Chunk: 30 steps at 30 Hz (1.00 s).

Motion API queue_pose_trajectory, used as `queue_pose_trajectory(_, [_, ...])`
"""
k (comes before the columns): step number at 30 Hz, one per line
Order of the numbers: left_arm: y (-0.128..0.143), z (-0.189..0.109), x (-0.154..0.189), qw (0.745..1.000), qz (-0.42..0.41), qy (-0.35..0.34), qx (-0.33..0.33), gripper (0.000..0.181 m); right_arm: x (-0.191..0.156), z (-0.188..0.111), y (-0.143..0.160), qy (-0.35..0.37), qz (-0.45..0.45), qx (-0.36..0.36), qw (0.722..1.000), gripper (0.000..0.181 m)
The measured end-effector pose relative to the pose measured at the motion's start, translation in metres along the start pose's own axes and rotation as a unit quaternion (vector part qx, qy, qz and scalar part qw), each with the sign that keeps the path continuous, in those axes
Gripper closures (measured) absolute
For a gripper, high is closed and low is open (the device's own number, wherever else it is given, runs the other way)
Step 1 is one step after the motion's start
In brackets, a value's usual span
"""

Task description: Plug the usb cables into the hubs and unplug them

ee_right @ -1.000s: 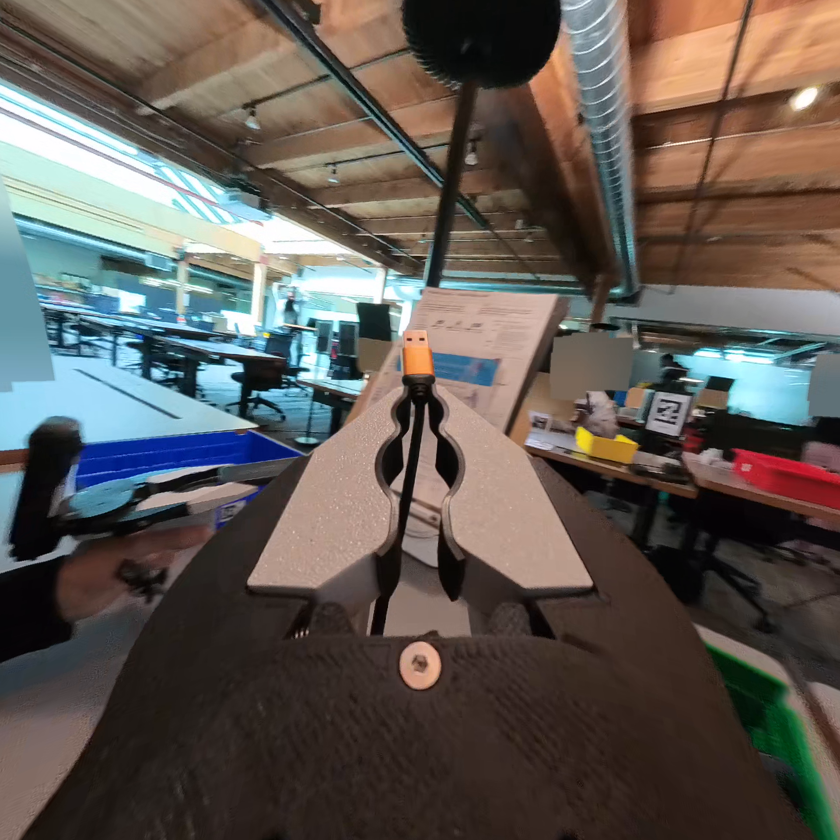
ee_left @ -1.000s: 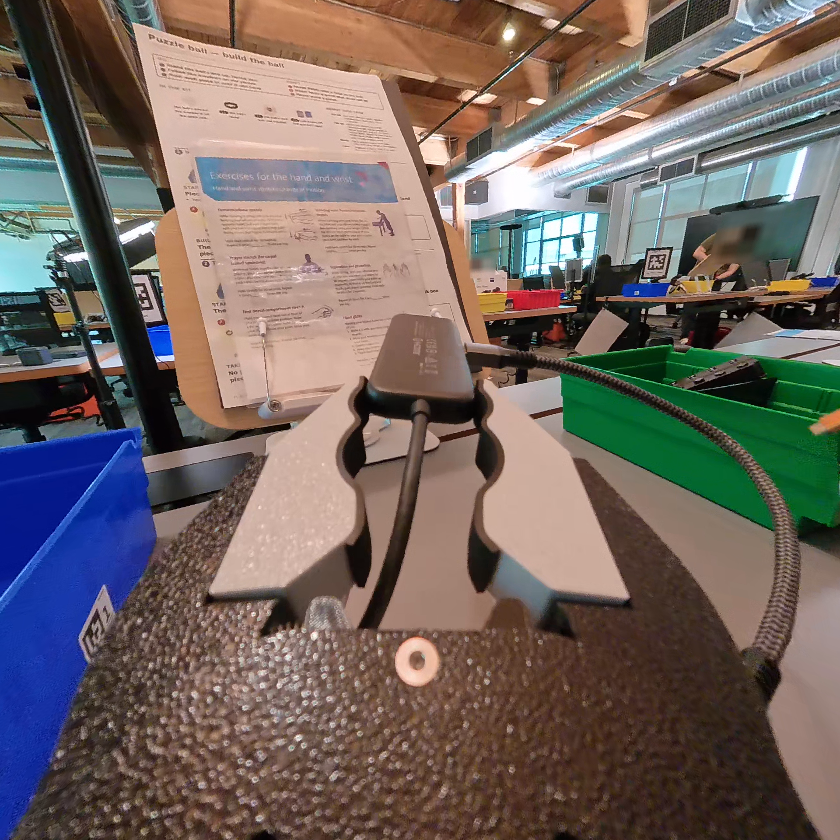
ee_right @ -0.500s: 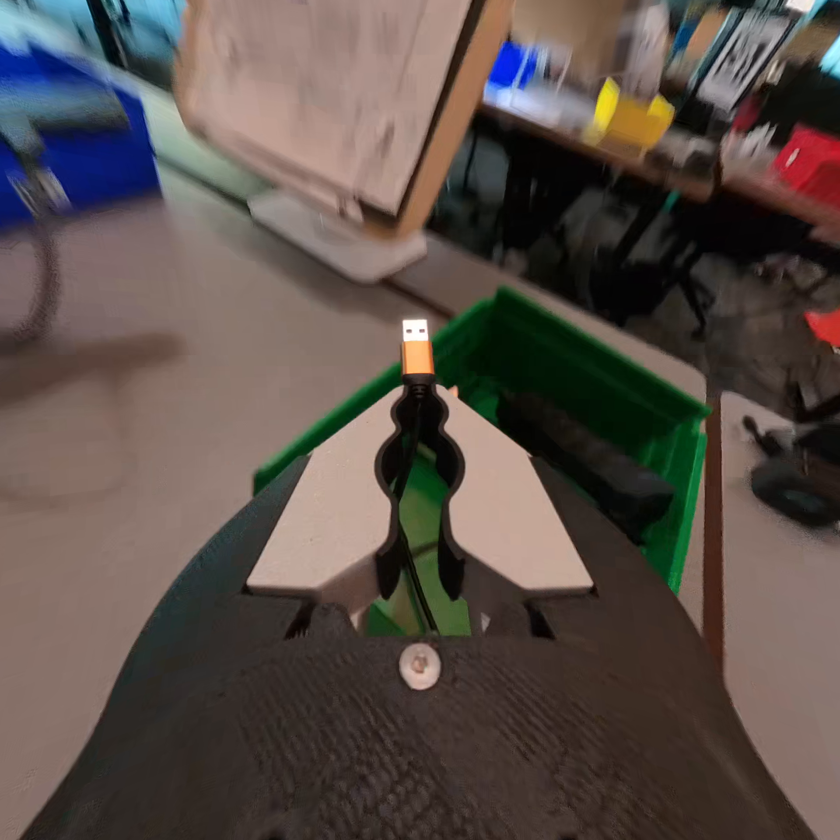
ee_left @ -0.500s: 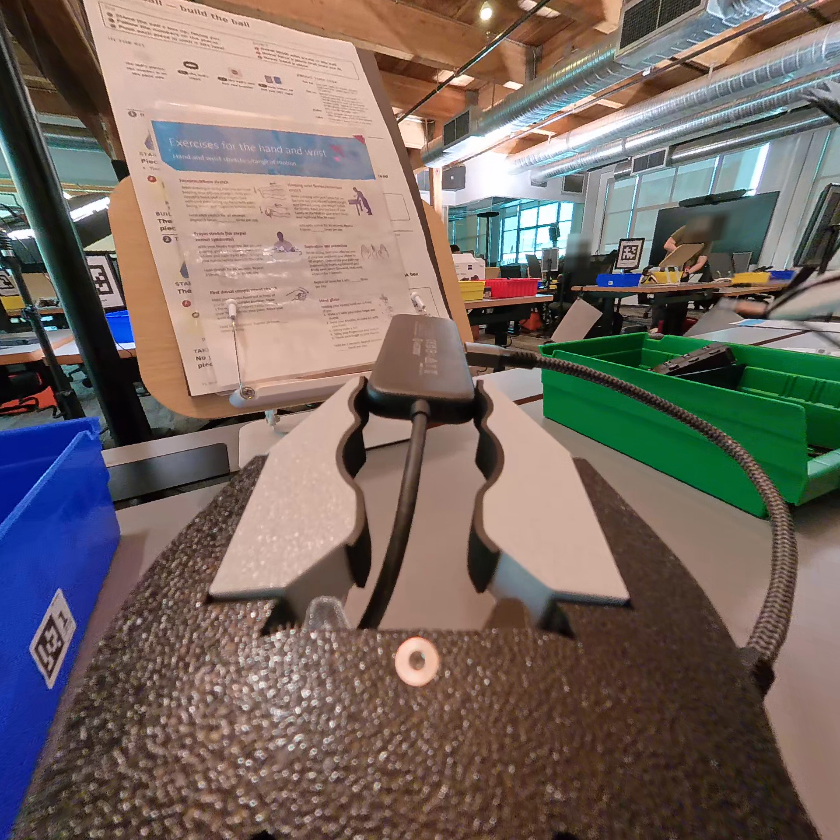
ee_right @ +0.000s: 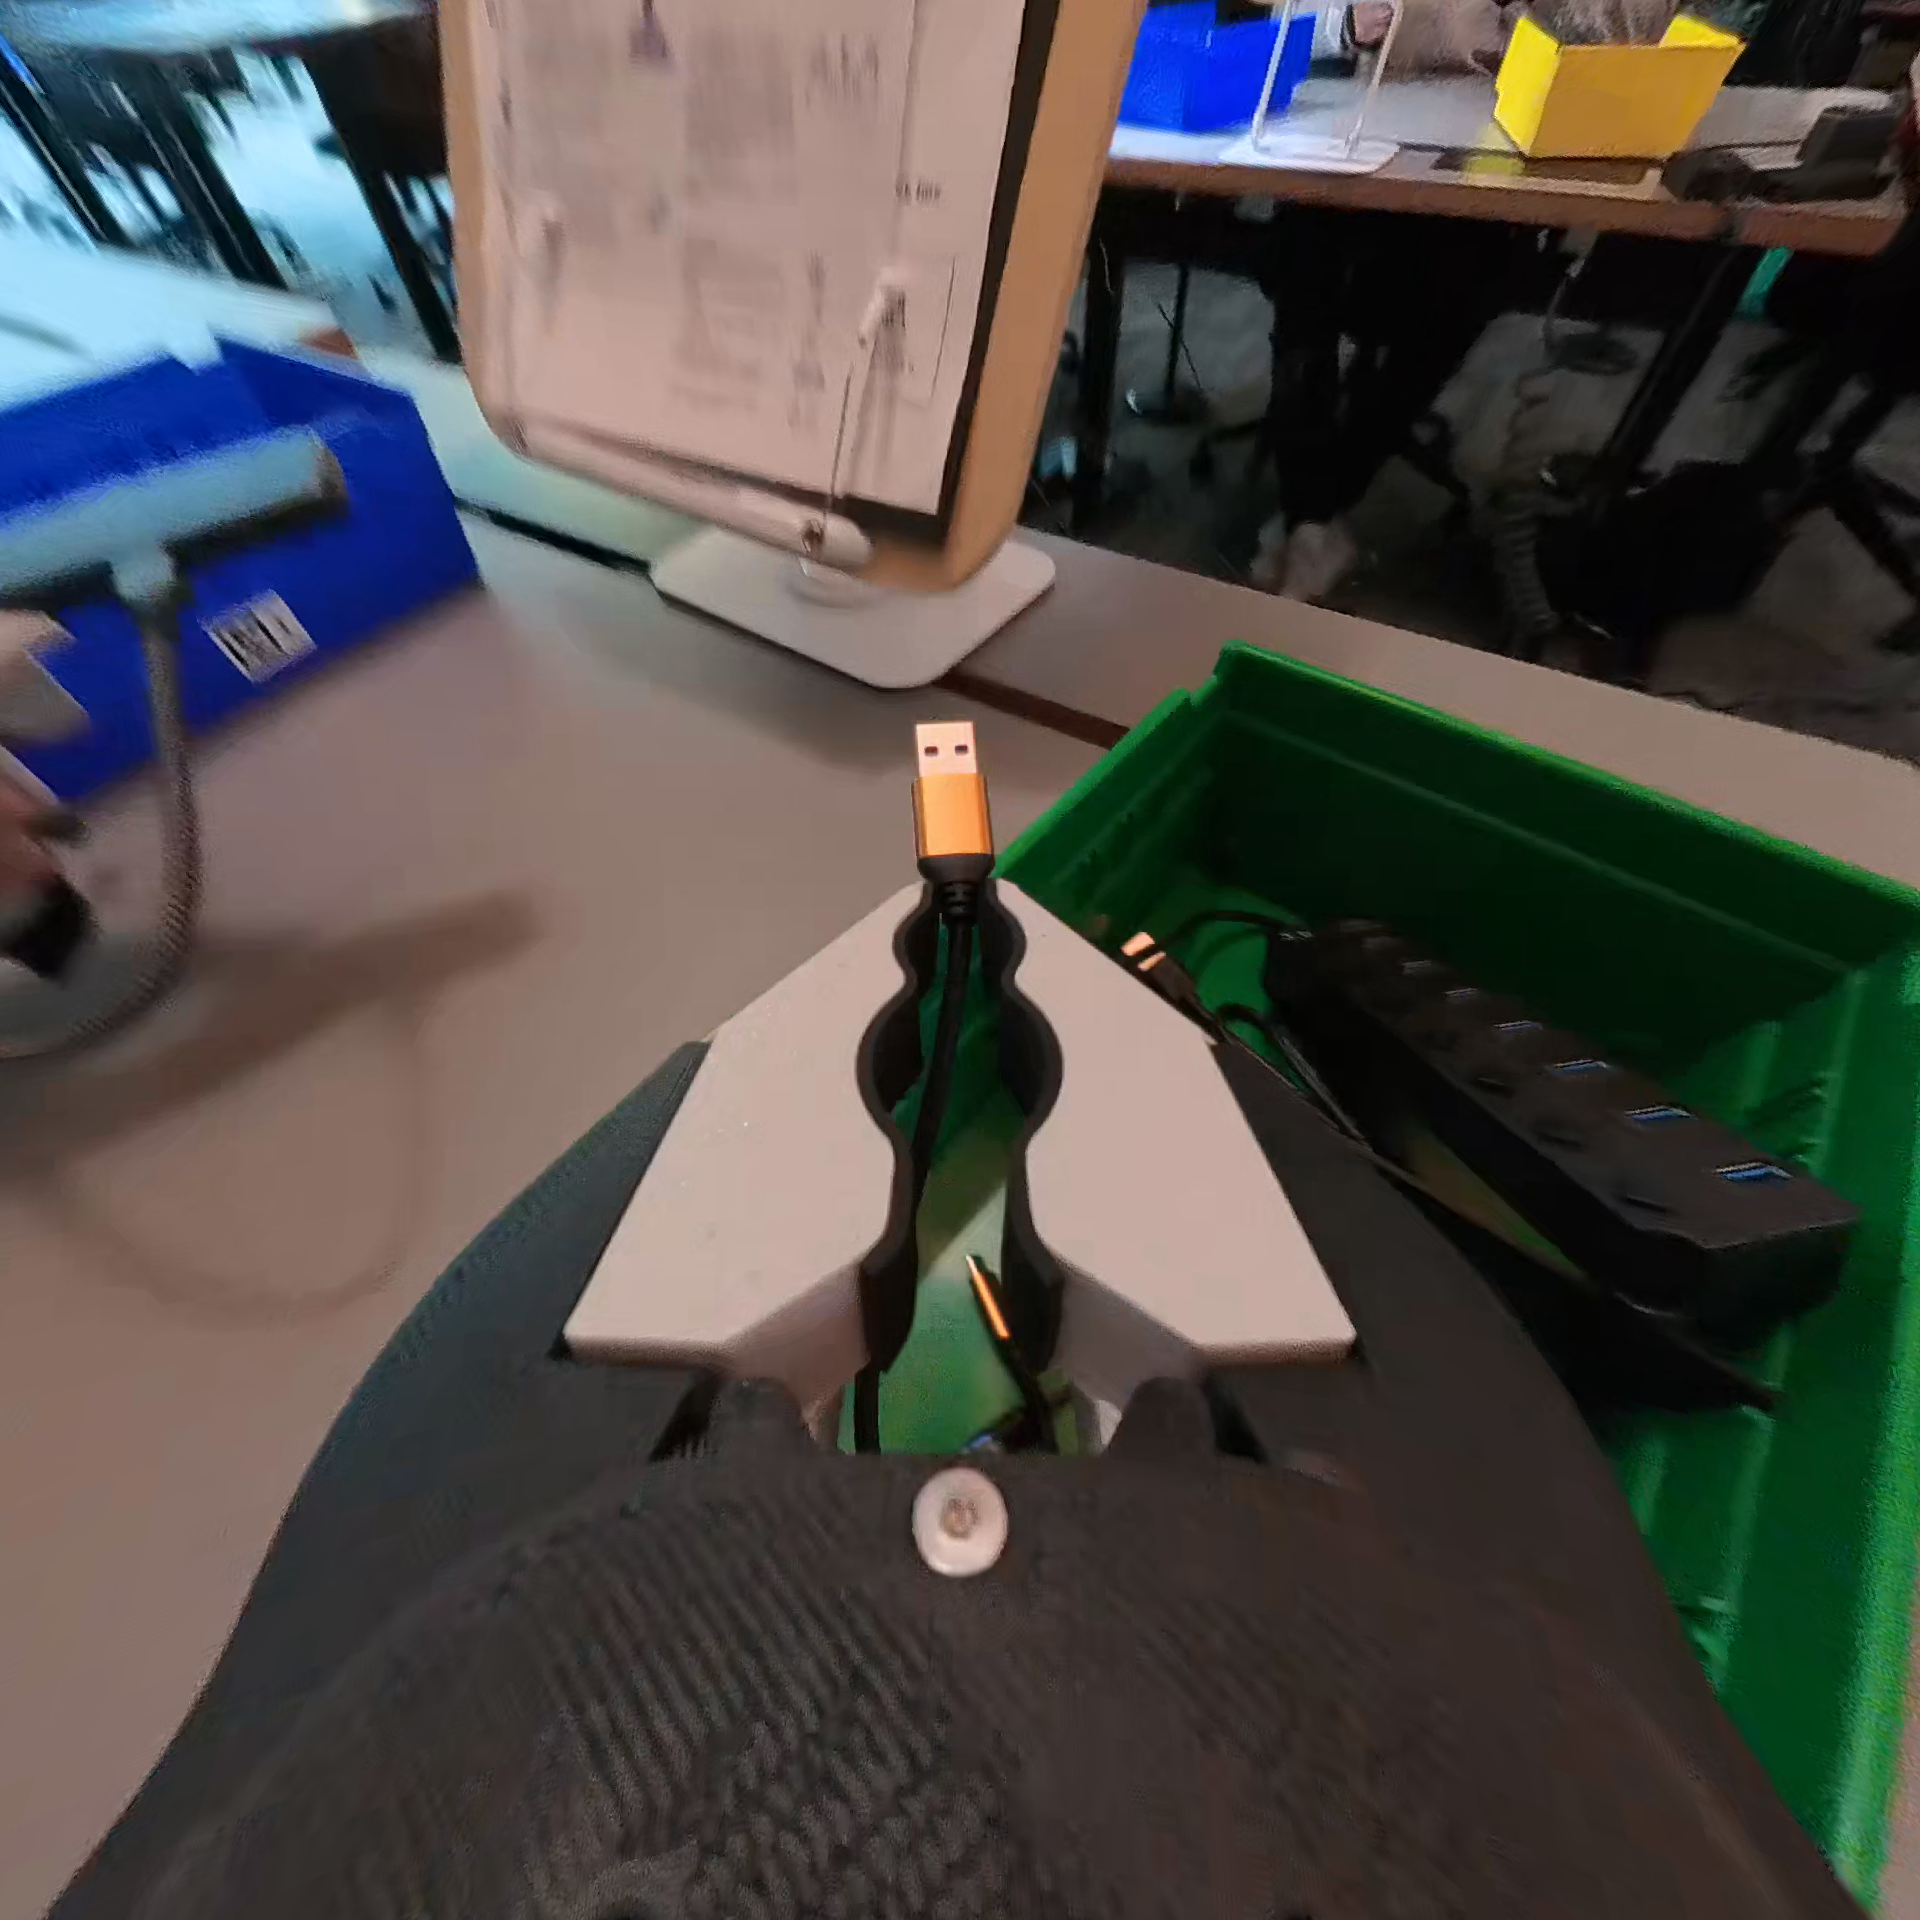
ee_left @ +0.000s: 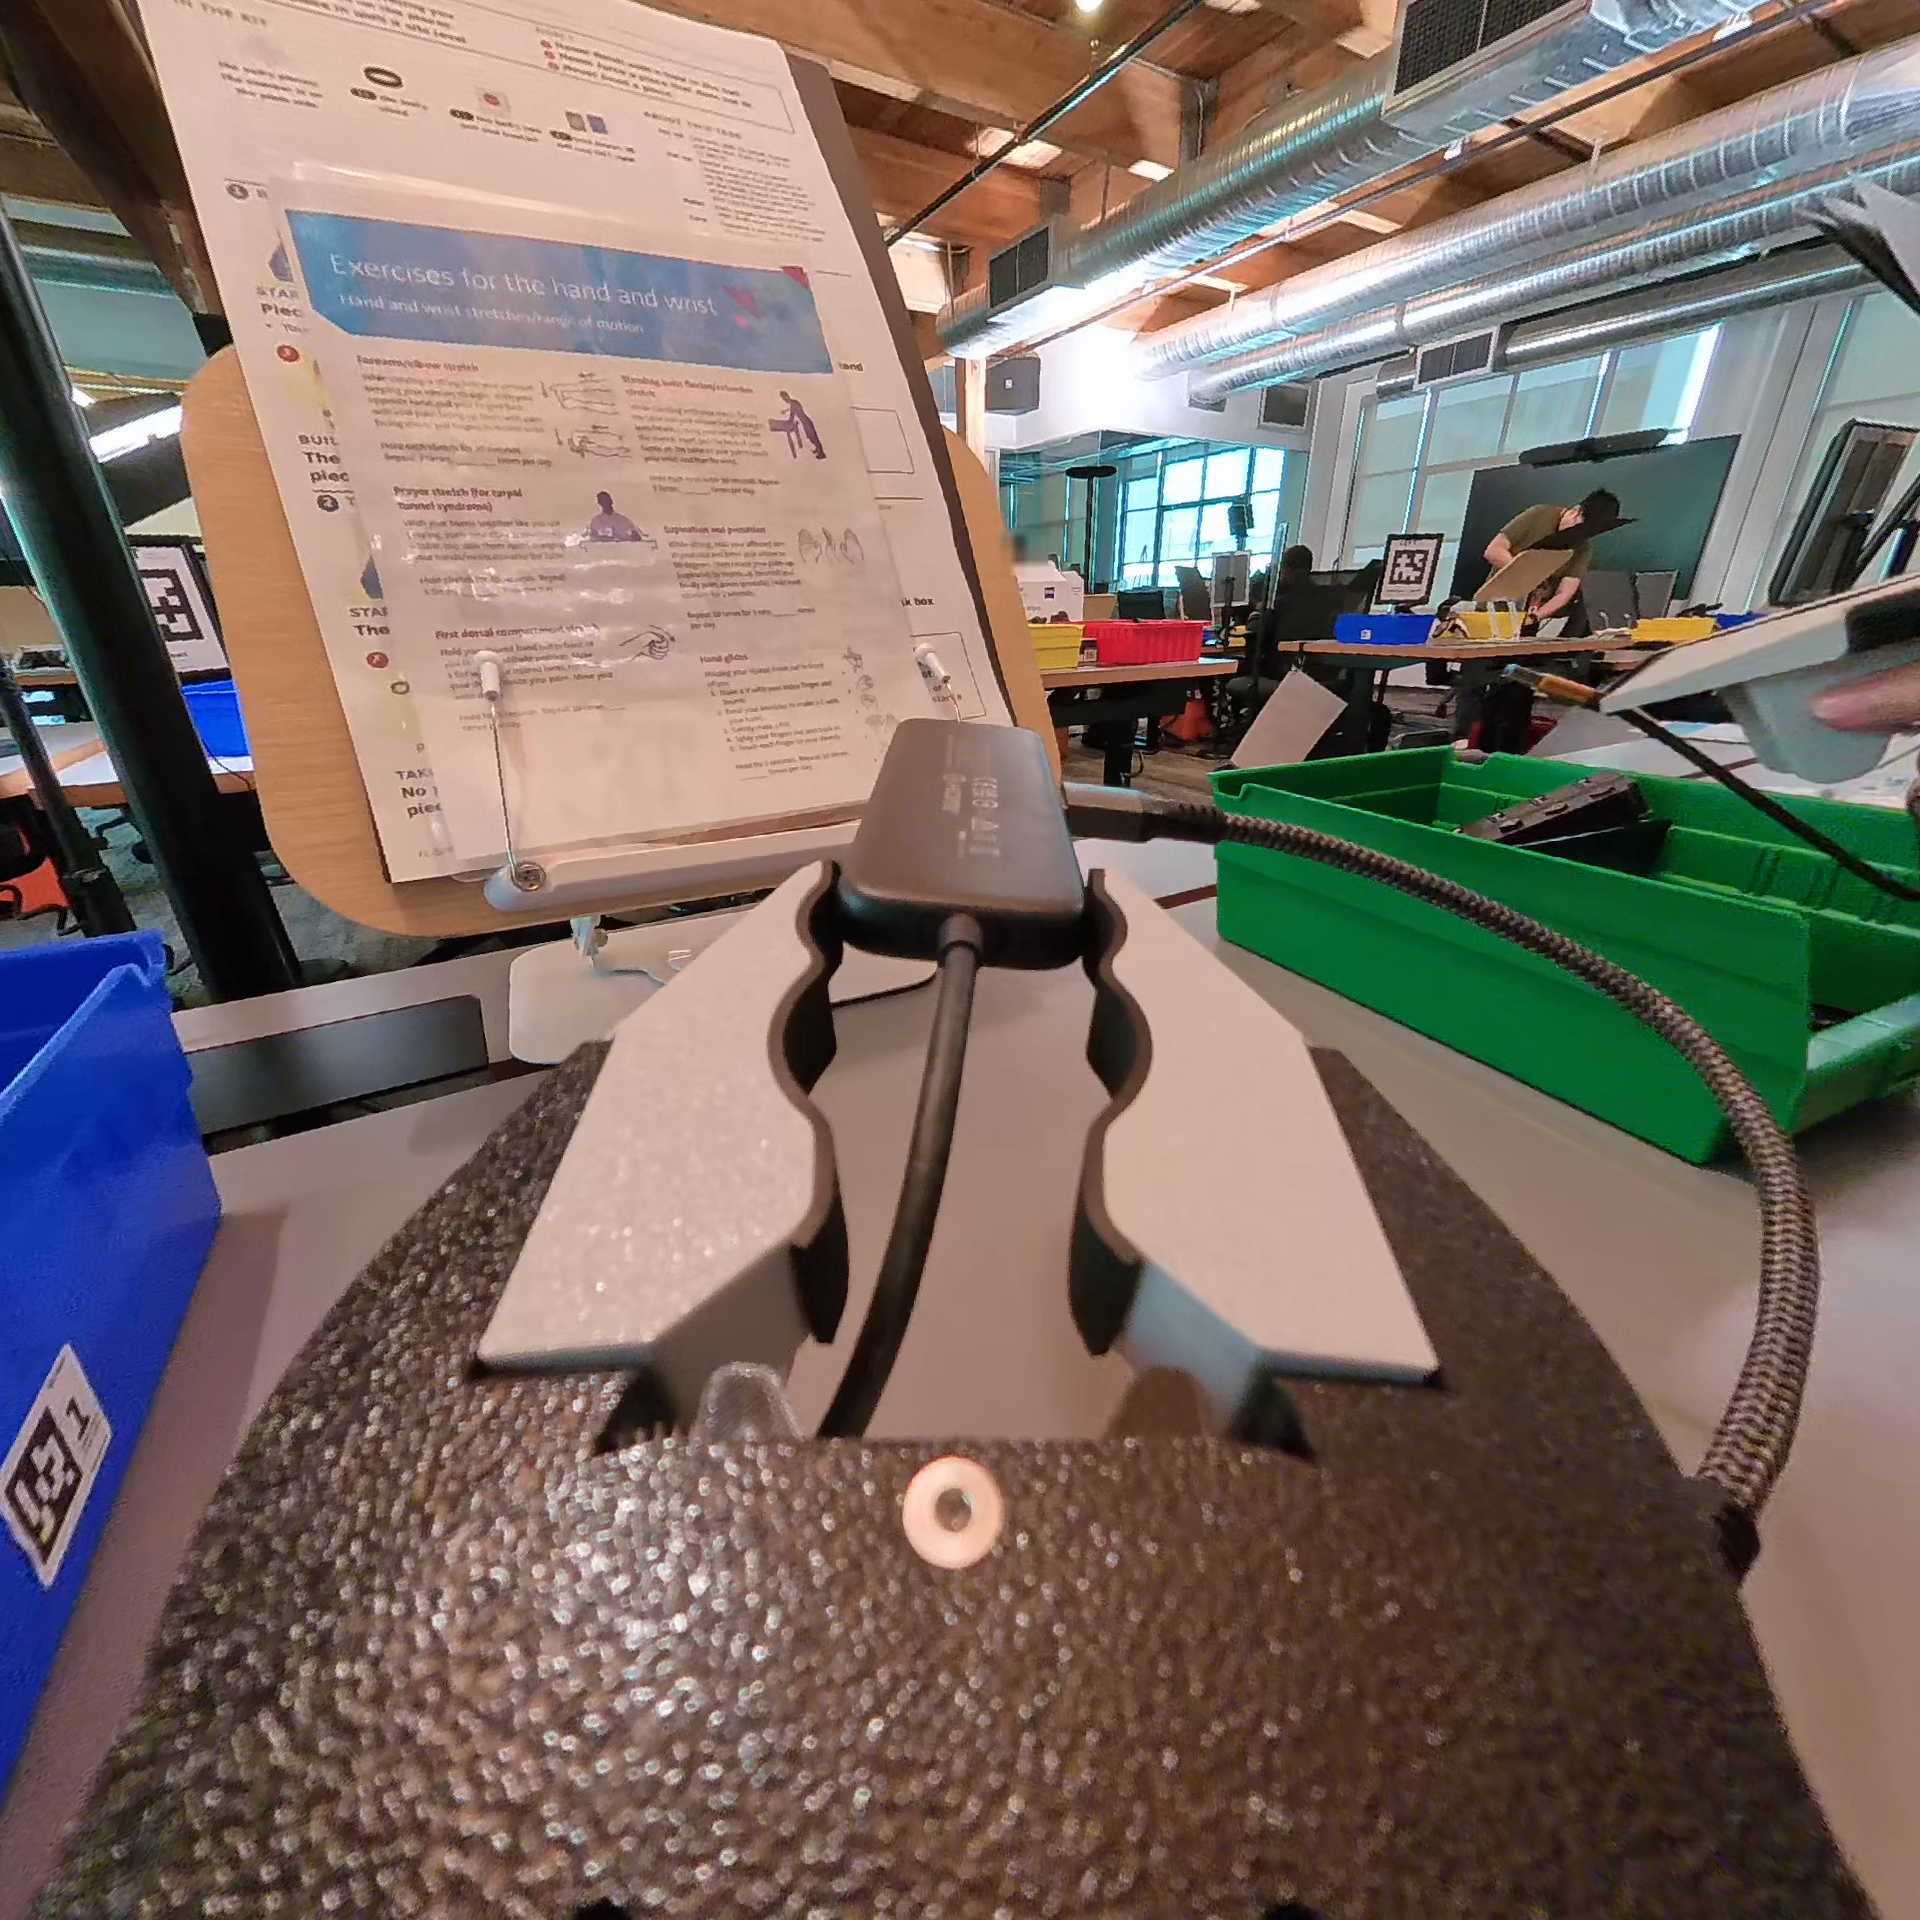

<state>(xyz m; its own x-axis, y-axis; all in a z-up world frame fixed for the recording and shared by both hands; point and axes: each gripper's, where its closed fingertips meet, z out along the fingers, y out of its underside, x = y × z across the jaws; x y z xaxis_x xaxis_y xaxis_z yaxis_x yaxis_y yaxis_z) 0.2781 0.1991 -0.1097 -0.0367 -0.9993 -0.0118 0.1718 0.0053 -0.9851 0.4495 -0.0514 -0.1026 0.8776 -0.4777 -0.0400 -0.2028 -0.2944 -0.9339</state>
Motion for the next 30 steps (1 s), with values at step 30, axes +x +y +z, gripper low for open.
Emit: queue_pose_trajectory(30, [0.005,0.002,0.008,1.000,-0.008,0.023,-0.008,0.137,0.031,0.010,0.107,0.129,-0.218,-0.277,0.927,0.167])
